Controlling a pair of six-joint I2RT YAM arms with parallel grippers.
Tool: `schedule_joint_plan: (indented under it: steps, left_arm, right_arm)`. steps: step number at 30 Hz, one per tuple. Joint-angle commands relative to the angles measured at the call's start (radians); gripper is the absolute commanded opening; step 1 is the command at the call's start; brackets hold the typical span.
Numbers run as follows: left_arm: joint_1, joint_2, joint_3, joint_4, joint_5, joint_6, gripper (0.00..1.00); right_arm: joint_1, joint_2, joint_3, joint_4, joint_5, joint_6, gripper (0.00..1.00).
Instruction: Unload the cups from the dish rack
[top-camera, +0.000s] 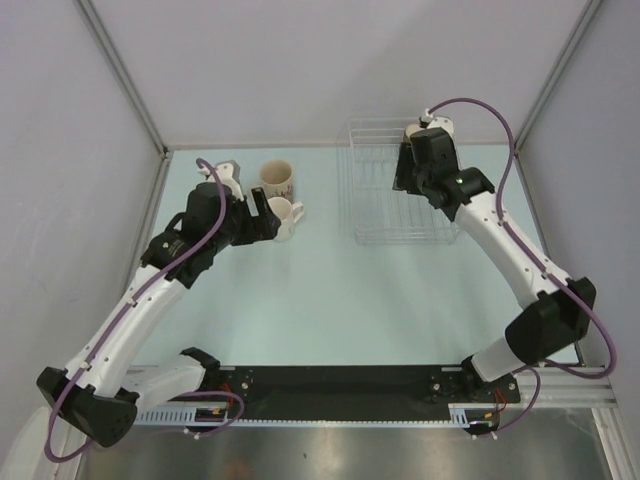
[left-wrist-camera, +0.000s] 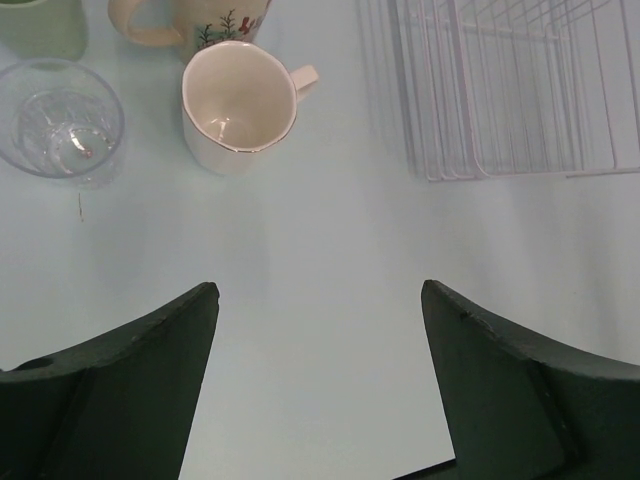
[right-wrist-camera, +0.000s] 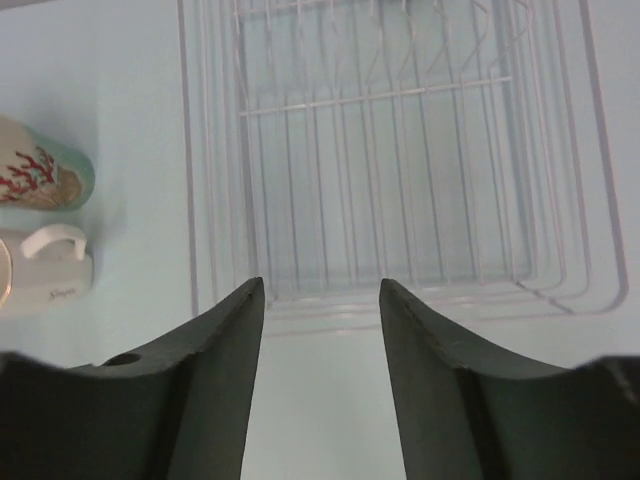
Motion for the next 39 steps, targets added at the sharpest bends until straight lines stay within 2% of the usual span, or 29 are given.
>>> schedule_joint_plan:
  steps: [1, 5, 9, 16, 28, 34, 39]
  left_arm:
    - [-0.014, -0.018, -0.029, 0.054, 0.043, -0.006, 0.88]
    - [-0.023, -0.027, -0.047, 0.058, 0.039, -0.008, 0.88]
    - [-0.03, -0.033, -0.073, 0.058, 0.031, -0.006, 0.88]
    - [-0.042, -0.041, -0.105, 0.058, 0.02, -0.003, 0.88]
    - [-0.046, -0.035, -0.108, 0.049, -0.003, 0.011, 0.88]
    - [-0.048, -0.012, -0.104, 0.049, 0.002, 0.009, 0.88]
    - [-0.048, -0.018, -0.099, 0.048, -0.01, 0.023, 0.88]
  right_arm:
    - [0.002, -0.115, -0.09, -0.131, 0.034, 0.066, 0.48]
    - [0.005, -0.178, -0.199, -0.155, 0.056, 0.103, 0.5]
    - [0.003, -0.215, -0.298, -0.148, 0.059, 0.15, 0.6]
    - [0.005, -0.197, -0.391, -0.067, 0.086, 0.144, 0.64]
    - [-0.015, -0.073, -0.337, 0.055, 0.062, 0.105, 0.65]
    - [-0.067, 0.081, -0.236, 0.1, 0.022, 0.085, 0.59]
    - [-0.063, 0.087, -0.172, 0.079, -0.021, 0.103, 0.55]
